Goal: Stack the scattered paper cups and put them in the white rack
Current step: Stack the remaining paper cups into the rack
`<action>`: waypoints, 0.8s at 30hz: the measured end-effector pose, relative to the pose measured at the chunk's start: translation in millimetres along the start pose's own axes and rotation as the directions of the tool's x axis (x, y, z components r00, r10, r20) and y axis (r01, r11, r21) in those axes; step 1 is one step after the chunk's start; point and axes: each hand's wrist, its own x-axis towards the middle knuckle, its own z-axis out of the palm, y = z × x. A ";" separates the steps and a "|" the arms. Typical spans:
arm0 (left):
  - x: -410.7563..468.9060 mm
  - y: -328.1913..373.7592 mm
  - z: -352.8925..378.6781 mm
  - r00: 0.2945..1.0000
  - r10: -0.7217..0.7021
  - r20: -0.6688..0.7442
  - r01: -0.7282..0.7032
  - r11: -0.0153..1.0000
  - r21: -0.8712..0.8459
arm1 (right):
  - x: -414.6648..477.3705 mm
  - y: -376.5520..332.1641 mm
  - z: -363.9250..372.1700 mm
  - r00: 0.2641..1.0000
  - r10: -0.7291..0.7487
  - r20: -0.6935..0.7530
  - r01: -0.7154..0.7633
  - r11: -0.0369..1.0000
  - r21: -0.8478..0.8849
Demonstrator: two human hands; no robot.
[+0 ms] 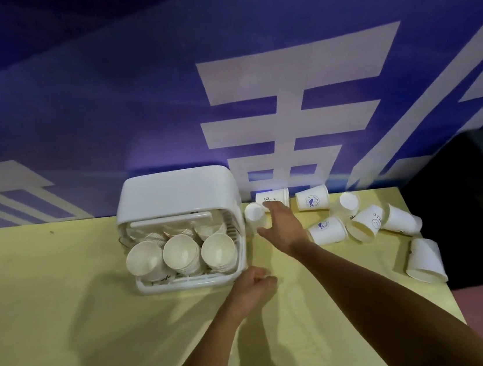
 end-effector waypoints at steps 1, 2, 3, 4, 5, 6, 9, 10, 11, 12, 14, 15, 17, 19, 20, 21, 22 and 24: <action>1.3 -0.2 -0.4 1.000 -0.009 0.007 0.009 1.000 0.015 | 6.5 -1.2 2.7 1.000 -0.027 0.006 0.027 0.999 -0.022; 2.6 0.2 -1.3 1.000 -0.016 0.011 0.015 1.000 0.022 | 12.4 -1.6 5.5 0.998 -0.056 0.023 0.057 0.997 -0.044; 4.1 0.6 -2.5 1.000 -0.021 0.009 0.021 0.999 0.025 | 17.5 -1.4 8.5 0.995 -0.082 0.049 0.085 0.994 -0.062; 5.7 0.8 -3.8 1.000 -0.026 0.004 0.026 0.999 0.031 | 21.4 -0.9 11.1 0.992 -0.100 0.076 0.106 0.991 -0.077; 7.4 0.4 -4.6 1.000 -0.028 0.000 0.028 0.999 0.037 | 24.8 -0.2 13.5 0.989 -0.111 0.098 0.120 0.989 -0.090; 8.2 -0.6 -5.4 1.000 -0.030 0.001 0.030 0.999 0.038 | 27.1 0.7 16.0 0.987 -0.120 0.109 0.131 0.986 -0.100; 8.4 -1.6 -6.8 0.999 -0.034 0.006 0.034 0.998 0.046 | 30.9 4.0 22.9 0.988 -0.116 0.098 0.127 0.986 -0.111; 8.4 -1.8 -7.3 0.999 -0.035 0.008 0.035 0.998 0.051 | 30.8 4.7 23.4 0.991 -0.102 0.087 0.112 0.987 -0.117; 8.6 -1.2 -7.4 0.999 -0.033 0.012 0.033 0.998 0.057 | 30.3 5.2 23.3 0.993 -0.089 0.078 0.098 0.988 -0.121; 8.5 -0.3 -7.6 0.999 -0.030 0.017 0.029 0.998 0.064 | 29.6 6.0 22.8 0.994 -0.082 0.074 0.091 0.988 -0.122; 8.2 1.5 -6.7 0.999 -0.030 0.028 0.028 0.997 0.073 | 26.2 8.2 20.3 0.995 -0.064 0.079 0.072 0.992 -0.108; 8.6 2.6 -6.1 0.999 -0.029 0.030 0.027 0.997 0.073 | 24.2 9.4 17.8 0.996 -0.047 0.077 0.054 0.994 -0.090; 9.8 6.1 -4.4 0.999 -0.017 0.037 0.014 0.997 0.080 | 18.5 12.1 10.8 0.998 -0.006 0.063 0.008 1.000 -0.024; 13.1 11.2 -1.8 0.999 -0.001 0.052 -0.004 0.994 0.105 | 11.8 15.1 1.9 0.999 0.028 0.023 -0.029 0.998 0.049; 15.9 13.3 -0.4 0.998 0.004 0.057 -0.011 0.992 0.126 | 8.0 17.7 -2.7 0.999 0.045 -0.010 -0.044 0.995 0.091; 19.1 15.6 2.0 0.998 0.008 0.055 -0.017 0.989 0.148 | 3.6 20.5 -7.2 0.996 0.073 -0.046 -0.066 0.987 0.147; 22.1 18.2 4.4 0.999 0.019 0.044 -0.026 0.985 0.172 | -1.3 23.6 -12.6 0.990 0.120 -0.075 -0.101 0.970 0.219; 30.6 25.6 12.4 0.998 0.058 0.016 -0.060 0.970 0.234 | -10.9 30.7 -24.5 0.968 0.234 -0.091 -0.181 0.901 0.394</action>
